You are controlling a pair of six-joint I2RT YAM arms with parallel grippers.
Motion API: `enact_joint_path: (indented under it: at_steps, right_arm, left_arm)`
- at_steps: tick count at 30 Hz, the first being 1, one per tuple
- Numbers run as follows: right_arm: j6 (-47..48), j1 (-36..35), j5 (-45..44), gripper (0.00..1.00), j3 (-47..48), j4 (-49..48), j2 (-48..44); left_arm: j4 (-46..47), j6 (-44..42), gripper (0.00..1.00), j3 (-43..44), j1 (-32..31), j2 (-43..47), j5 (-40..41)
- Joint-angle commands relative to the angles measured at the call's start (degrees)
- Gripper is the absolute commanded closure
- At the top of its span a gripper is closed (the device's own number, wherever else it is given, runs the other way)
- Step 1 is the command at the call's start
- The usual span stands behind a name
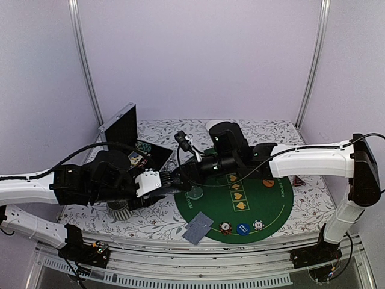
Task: Distribute texas hold em gaming equipment
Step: Pick up the poker card from the face-down deck piles.
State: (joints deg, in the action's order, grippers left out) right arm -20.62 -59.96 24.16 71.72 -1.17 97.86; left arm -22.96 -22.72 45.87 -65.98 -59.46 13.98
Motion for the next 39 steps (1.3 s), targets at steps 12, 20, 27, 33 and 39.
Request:
enact_joint_path:
  at_steps: [12, 20, 27, 33, 39]
  right_arm:
    - [2.23, -0.07, -8.89, 0.23, 2.74, 14.28, -3.16]
    - [3.04, -0.06, -0.55, 0.55, 3.86, 13.48, -3.18]
    - [3.13, 0.02, 0.28, 0.87, 4.47, 13.65, -3.77]
    - [2.70, 0.45, -0.78, 0.96, 4.22, 15.72, -5.06]
    - [2.74, 0.69, -1.49, 0.97, 4.27, 17.35, -6.34]
  left_arm:
    - [1.56, -0.07, 0.47, -0.34, 0.54, 0.95, -0.10]
    - [1.55, -0.06, 0.47, -0.26, 0.50, 0.87, 0.00]
    - [1.60, -0.05, 0.47, -0.34, 0.50, 1.26, 0.10]
    - [1.60, -0.08, 0.47, -0.42, 0.51, 1.28, 0.00]
    - [1.58, -0.09, 0.47, -0.42, 0.52, 1.24, 0.01]
